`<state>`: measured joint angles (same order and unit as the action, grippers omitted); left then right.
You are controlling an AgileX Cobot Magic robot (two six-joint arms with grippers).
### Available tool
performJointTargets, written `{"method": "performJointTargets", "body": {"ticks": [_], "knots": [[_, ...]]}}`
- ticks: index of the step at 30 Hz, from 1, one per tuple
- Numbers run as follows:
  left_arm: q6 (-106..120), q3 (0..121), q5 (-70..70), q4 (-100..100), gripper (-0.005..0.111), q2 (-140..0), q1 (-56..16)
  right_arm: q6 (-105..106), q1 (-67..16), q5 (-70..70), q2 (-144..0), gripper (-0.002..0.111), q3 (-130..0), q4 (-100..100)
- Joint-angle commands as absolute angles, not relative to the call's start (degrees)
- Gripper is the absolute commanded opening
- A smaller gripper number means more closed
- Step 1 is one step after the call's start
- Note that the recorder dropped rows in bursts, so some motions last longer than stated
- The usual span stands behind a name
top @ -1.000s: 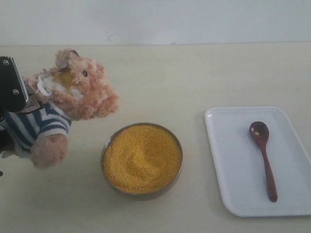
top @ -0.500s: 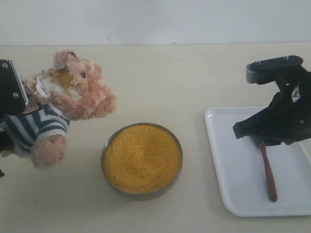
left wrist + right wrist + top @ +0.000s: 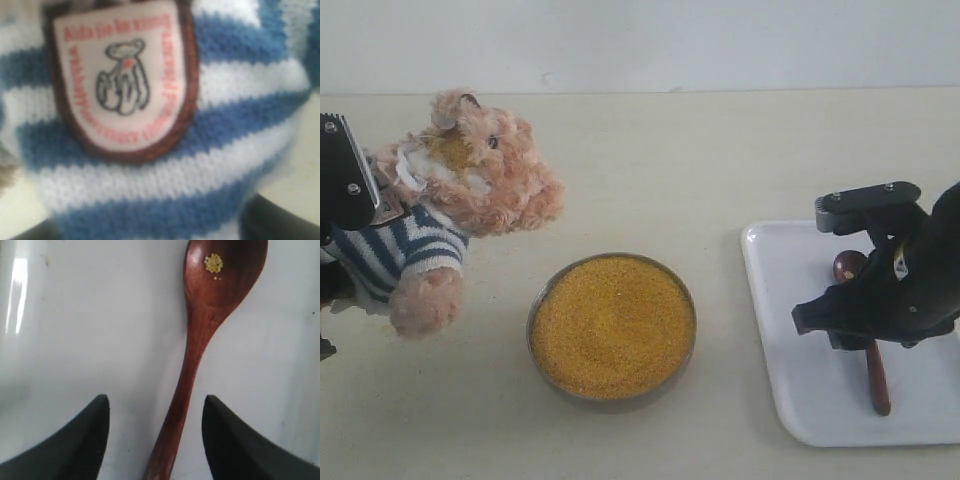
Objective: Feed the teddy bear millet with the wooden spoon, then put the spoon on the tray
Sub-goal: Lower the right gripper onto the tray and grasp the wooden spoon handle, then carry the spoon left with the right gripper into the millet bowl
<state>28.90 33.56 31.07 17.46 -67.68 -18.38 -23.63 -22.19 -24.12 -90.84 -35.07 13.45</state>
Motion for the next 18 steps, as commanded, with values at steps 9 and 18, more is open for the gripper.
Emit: {"method": "performJointTargets", "body": {"ticks": [9,18], "knots": [[27.9,33.36,29.94,17.33,0.004,-67.29,-18.61,-26.42,-22.28,-20.83,-97.78,0.024,-34.63,17.16],[27.9,33.36,29.61,17.55,0.004,-67.29,-18.61,-21.2,-23.24,-27.52,-88.73,0.0,-37.44,17.7]]}}
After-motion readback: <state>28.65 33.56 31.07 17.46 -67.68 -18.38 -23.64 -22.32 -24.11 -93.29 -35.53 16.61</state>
